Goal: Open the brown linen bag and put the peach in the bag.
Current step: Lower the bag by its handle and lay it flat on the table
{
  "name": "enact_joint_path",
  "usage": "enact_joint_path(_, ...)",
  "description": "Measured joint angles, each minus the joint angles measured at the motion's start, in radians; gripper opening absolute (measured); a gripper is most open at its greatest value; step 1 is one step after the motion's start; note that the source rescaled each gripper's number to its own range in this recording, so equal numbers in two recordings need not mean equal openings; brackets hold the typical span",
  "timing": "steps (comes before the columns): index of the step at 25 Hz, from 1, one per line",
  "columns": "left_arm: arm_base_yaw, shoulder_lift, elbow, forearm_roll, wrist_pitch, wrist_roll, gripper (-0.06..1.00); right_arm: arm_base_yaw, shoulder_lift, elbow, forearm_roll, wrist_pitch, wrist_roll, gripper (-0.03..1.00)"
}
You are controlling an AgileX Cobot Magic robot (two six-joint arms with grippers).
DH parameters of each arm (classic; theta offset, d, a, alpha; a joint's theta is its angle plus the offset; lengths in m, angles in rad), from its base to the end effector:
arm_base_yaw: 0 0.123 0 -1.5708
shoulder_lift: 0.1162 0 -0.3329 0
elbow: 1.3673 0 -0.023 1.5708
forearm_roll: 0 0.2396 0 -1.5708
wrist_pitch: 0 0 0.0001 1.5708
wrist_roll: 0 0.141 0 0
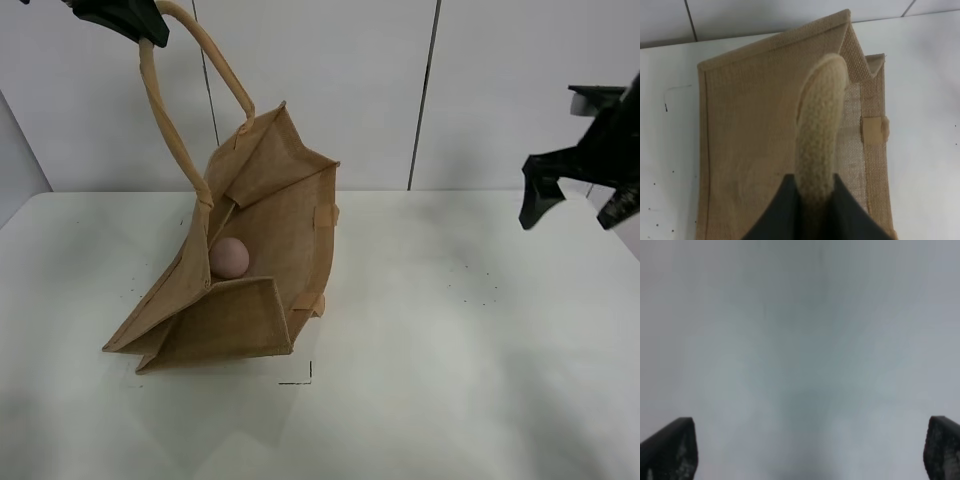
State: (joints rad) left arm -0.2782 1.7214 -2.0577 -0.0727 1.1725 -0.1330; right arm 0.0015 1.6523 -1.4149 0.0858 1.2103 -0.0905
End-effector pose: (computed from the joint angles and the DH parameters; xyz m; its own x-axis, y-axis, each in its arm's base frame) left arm 0.3818 -0.1189 0.4678 -0.6971 0.0325 -0.7163 0.2120 0.9636 -0.1626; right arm 0.3351 0.0118 0.2989 -0.9748 -0.0614 -0.2144 -0.0771 0.9949 0.0656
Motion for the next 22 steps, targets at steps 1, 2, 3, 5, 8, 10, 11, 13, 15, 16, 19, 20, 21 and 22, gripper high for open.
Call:
enact_joint_path(1, 0.0, 0.0, 0.0, 0.0, 0.0, 0.0, 0.0, 0.0, -0.072, 0.093, 0.0, 0.001, 0.0, 1.0)
enact_joint_path(2, 0.0, 0.0, 0.0, 0.0, 0.0, 0.0, 0.0, 0.0, -0.123, 0.158, 0.0, 0.001, -0.001, 1.0)
enact_joint_path(3, 0.0, 0.0, 0.0, 0.0, 0.0, 0.0, 0.0, 0.0, -0.173, 0.22, 0.0, 0.002, -0.002, 1.0)
enact_joint_path(5, 0.0, 0.0, 0.0, 0.0, 0.0, 0.0, 0.0, 0.0, -0.297, 0.358, 0.0, 0.002, -0.003, 1.0)
enact_joint_path(8, 0.0, 0.0, 0.0, 0.0, 0.0, 0.0, 0.0, 0.0, -0.478, 0.528, -0.006, 0.002, -0.003, 1.0)
enact_joint_path(10, 0.0, 0.0, 0.0, 0.0, 0.0, 0.0, 0.0, 0.0, -0.59, 0.628, -0.012, -0.009, -0.003, 1.0)
enact_joint_path(11, 0.0, 0.0, 0.0, 0.0, 0.0, 0.0, 0.0, 0.0, -0.643, 0.677, -0.016, -0.025, -0.003, 1.0)
enact_joint_path(13, 0.0, 0.0, 0.0, 0.0, 0.0, 0.0, 0.0, 0.0, -0.771, 0.765, -0.02, -0.077, -0.003, 1.0)
enact_joint_path(15, 0.0, 0.0, 0.0, 0.0, 0.0, 0.0, 0.0, 0.0, -0.9, 0.838, -0.02, -0.132, -0.003, 1.0)
enact_joint_path(16, 0.0, 0.0, 0.0, 0.0, 0.0, 0.0, 0.0, 0.0, -0.953, 0.863, -0.02, -0.157, -0.003, 1.0)
enact_joint_path(19, 0.0, 0.0, 0.0, 0.0, 0.0, 0.008, 0.0, 0.0, -1.123, 0.913, -0.02, -0.175, -0.003, 1.0)
enact_joint_path(20, 0.0, 0.0, 0.0, 0.0, 0.0, 0.01, 0.0, 0.0, -1.178, 0.916, -0.02, -0.178, -0.003, 1.0)
enact_joint_path(21, 0.0, 0.0, 0.0, 0.0, 0.0, 0.011, 0.0, 0.0, -1.221, 0.917, -0.02, -0.181, -0.003, 1.0)
enact_joint_path(22, 0.0, 0.0, 0.0, 0.0, 0.0, 0.012, 0.0, 0.0, -1.272, 0.918, -0.021, -0.182, -0.003, 1.0)
